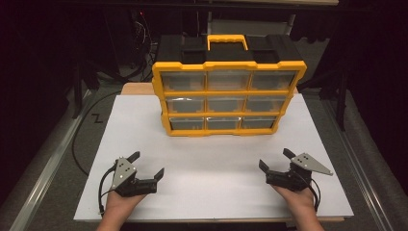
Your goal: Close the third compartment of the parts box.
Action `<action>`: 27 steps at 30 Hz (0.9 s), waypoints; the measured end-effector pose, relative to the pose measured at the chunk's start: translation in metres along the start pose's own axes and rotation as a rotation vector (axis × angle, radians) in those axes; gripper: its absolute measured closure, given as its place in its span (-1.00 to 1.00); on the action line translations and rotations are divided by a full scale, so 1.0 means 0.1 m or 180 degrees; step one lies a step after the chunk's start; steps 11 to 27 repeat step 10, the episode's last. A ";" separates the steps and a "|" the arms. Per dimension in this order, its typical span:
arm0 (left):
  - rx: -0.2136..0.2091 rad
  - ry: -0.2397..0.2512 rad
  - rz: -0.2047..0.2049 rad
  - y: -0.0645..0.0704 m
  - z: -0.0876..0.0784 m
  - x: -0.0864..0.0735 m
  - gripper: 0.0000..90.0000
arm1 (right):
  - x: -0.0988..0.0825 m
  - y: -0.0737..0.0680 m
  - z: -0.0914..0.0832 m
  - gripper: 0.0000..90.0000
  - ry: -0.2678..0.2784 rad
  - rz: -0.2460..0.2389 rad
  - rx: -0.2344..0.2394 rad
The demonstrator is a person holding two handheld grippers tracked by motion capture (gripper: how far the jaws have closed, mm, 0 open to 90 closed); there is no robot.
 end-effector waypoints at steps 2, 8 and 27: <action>-0.0007 0.0001 0.0006 0.00 0.00 0.00 -0.99 | -0.02 0.03 0.01 -0.99 -0.0011 0.0043 -0.0021; -0.0002 0.0001 0.0001 0.00 0.00 0.00 -0.99 | -0.03 0.05 0.00 -0.98 -0.0002 0.0042 -0.0052; -0.0004 0.0000 0.0005 0.00 0.00 0.00 -0.99 | -0.03 0.05 0.00 -0.98 -0.0009 0.0038 -0.0052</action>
Point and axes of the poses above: each handheld gripper's, and its own axes: z roughly forward along the jaws, x roughly out of its top, y roughly to its right, the point moved 3 cm from there along z, roughly forward along the jaws, and after that the axes turned 12 degrees about -z, right-handed, at the moved point
